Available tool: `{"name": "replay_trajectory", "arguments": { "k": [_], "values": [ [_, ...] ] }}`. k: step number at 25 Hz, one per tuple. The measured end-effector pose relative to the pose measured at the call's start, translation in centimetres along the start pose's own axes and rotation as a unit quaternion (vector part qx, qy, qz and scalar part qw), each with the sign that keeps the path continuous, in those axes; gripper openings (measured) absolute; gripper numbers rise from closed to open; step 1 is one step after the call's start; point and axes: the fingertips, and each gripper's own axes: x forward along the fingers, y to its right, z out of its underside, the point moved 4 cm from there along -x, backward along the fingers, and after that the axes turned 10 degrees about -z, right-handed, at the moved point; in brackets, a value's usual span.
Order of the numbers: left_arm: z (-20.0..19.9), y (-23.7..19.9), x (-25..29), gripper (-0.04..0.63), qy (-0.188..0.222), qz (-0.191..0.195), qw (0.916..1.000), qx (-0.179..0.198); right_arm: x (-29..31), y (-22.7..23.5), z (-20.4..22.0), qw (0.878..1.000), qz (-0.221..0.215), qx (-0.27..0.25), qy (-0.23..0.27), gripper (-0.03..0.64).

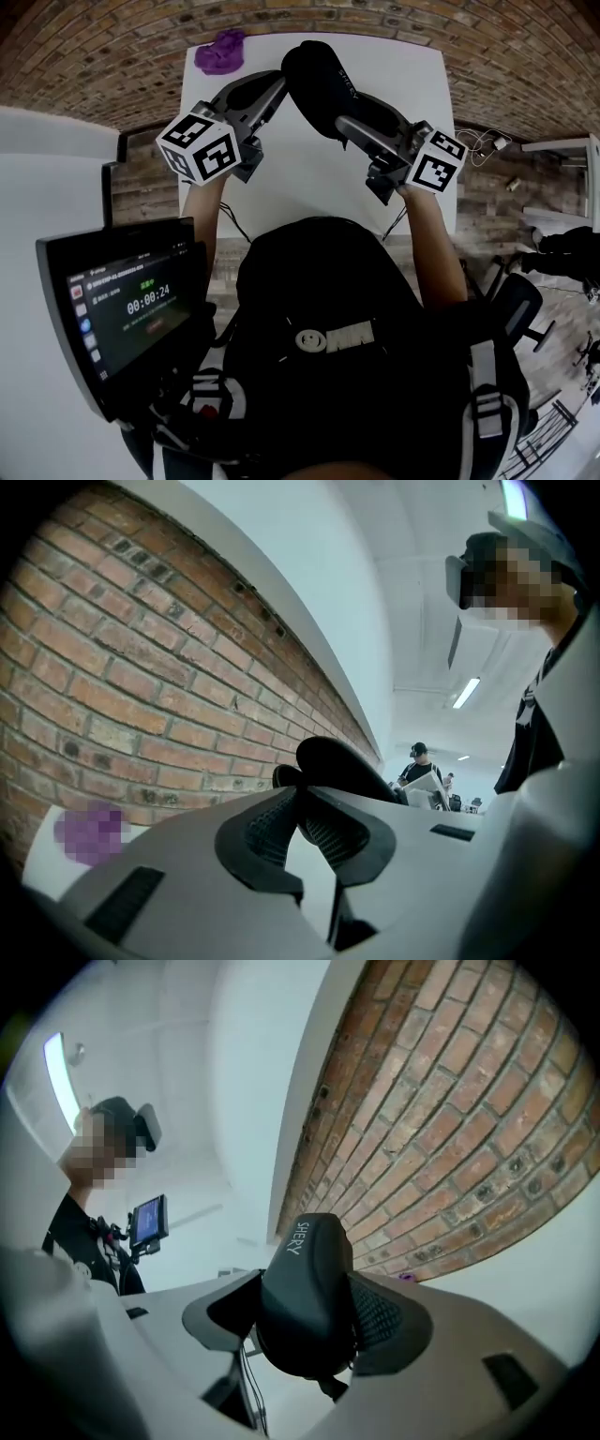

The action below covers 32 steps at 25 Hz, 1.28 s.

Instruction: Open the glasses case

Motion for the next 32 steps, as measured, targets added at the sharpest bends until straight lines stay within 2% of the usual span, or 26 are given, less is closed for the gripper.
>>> {"name": "replay_trajectory", "arguments": {
  "k": [3,5,6,7,8,10,15,17,18,19,21,23,26,29,31,32],
  "values": [
    [0.7,-0.1,0.5,0.053,-0.018,-0.018,0.9992,0.029,-0.1,-0.2,-0.3,1.0,-0.009,0.009,0.025,0.295],
    [1.5,-0.1,0.9,0.102,-0.037,-0.037,0.9971,0.055,-0.2,-0.3,-0.5,0.999,-0.016,0.016,0.042,0.295],
    [1.8,-0.3,1.1,0.16,-0.041,-0.048,0.996,0.063,-0.3,-0.5,-0.8,0.998,-0.024,0.023,0.056,0.295],
    [1.9,-0.5,1.1,0.238,-0.039,-0.057,0.9956,0.063,-0.4,-0.6,-1.0,0.997,-0.033,0.031,0.069,0.293],
    [1.9,-0.8,1.1,0.281,-0.034,-0.06,0.9962,0.053,-0.4,-0.8,-1.3,0.995,-0.041,0.037,0.078,0.293],
    [1.8,-1.0,1.0,0.299,-0.022,-0.049,0.9983,0.02,-0.5,-1.0,-1.5,0.993,-0.055,0.048,0.09,0.293],
    [1.0,1.1,1.1,0.299,0.009,0.041,0.9987,-0.031,-0.5,-0.9,-1.4,0.986,-0.086,0.086,0.117,0.293],
    [1.2,1.7,1.4,0.299,0.002,0.053,0.998,-0.034,-0.2,-0.9,-1.1,0.987,-0.086,0.083,0.111,0.293],
    [1.4,1.7,1.5,0.29,-0.007,0.05,0.998,-0.037,-0.2,-1.0,-1.1,0.985,-0.095,0.091,0.115,0.293],
    [1.6,1.5,1.5,0.193,-0.018,0.046,0.9977,-0.048,-0.1,-1.2,-1.1,0.98,-0.112,0.107,0.123,0.293],
    [1.7,0.8,1.5,0.098,-0.033,0.041,0.9946,-0.089,0.1,-1.5,-1.1,0.971,-0.142,0.135,0.134,0.295],
    [1.6,0.2,1.4,0.08,-0.038,0.031,0.9921,-0.116,0.2,-1.6,-0.8,0.975,-0.137,0.126,0.122,0.295],
    [1.4,-0.8,1.4,0.073,-0.034,-0.001,0.9916,-0.125,-0.1,-0.7,-0.4,0.99,-0.074,0.069,0.097,0.295],
    [1.1,-2.7,0.7,0.058,-0.025,-0.052,0.9898,-0.131,-2.0,0.8,-1.7,0.991,-0.003,0.034,0.131,0.295],
    [1.1,-3.9,0.4,0.058,-0.025,-0.09,0.9874,-0.127,-2.5,0.5,-2.4,0.992,0.009,0.001,0.123,0.293],
    [1.2,-4.4,0.3,0.058,-0.023,-0.107,0.9854,-0.131,-2.1,-0.3,-2.4,0.995,0.0,-0.021,0.102,0.293]
  ]
}}
